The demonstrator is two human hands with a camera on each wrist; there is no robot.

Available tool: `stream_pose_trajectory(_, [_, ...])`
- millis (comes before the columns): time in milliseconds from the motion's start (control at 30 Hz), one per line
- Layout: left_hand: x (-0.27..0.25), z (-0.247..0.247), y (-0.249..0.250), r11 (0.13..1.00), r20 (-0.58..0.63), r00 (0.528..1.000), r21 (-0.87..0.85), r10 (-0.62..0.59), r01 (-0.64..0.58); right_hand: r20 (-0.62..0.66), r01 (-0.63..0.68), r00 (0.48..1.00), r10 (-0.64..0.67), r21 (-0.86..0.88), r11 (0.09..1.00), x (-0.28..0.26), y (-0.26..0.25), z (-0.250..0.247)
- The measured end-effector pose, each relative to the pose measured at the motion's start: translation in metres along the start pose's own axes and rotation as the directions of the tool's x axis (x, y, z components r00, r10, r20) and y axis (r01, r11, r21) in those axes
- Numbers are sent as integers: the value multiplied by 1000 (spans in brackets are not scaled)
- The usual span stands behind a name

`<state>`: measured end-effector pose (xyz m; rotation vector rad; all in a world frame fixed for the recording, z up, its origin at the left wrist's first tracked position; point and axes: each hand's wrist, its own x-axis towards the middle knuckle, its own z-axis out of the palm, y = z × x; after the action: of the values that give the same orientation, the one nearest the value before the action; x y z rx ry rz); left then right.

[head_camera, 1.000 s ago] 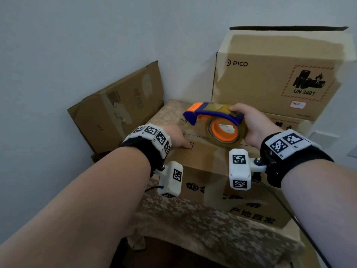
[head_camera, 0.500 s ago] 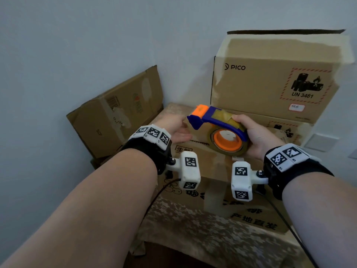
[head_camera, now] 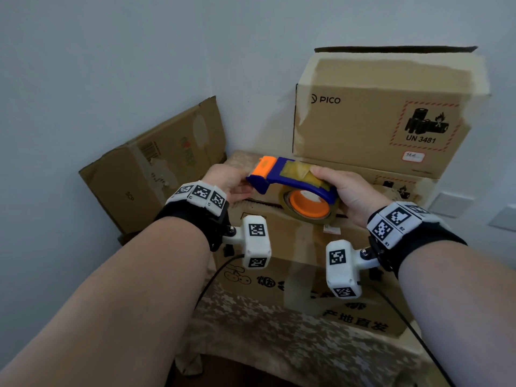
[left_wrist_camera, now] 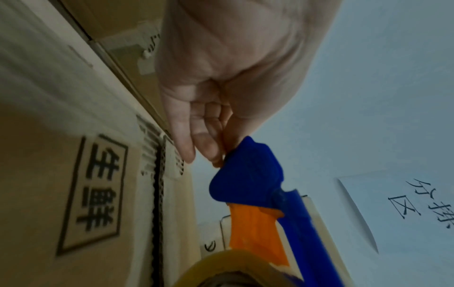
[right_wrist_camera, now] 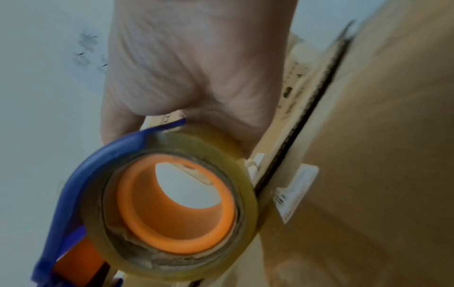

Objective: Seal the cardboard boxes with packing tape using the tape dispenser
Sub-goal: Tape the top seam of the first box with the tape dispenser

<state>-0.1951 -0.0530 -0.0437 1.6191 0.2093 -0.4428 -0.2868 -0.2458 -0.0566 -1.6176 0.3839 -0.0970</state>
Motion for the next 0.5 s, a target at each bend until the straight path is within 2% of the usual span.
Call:
stream_pose_trajectory(167, [7,-14,4,995,-84,996,99,40,-32,13,83,997,-82,-168,982,7,-19,9])
stream_pose_trajectory(367, [20,-45,4,989,-199,980,149,7,23,14,110,994,-112,-344,932,13,-24,7])
stream_pose_trajectory(500, [25,-50,-9,984,-195,981,175,-4,39,29,121,992,-119,-418,900,17,-19,11])
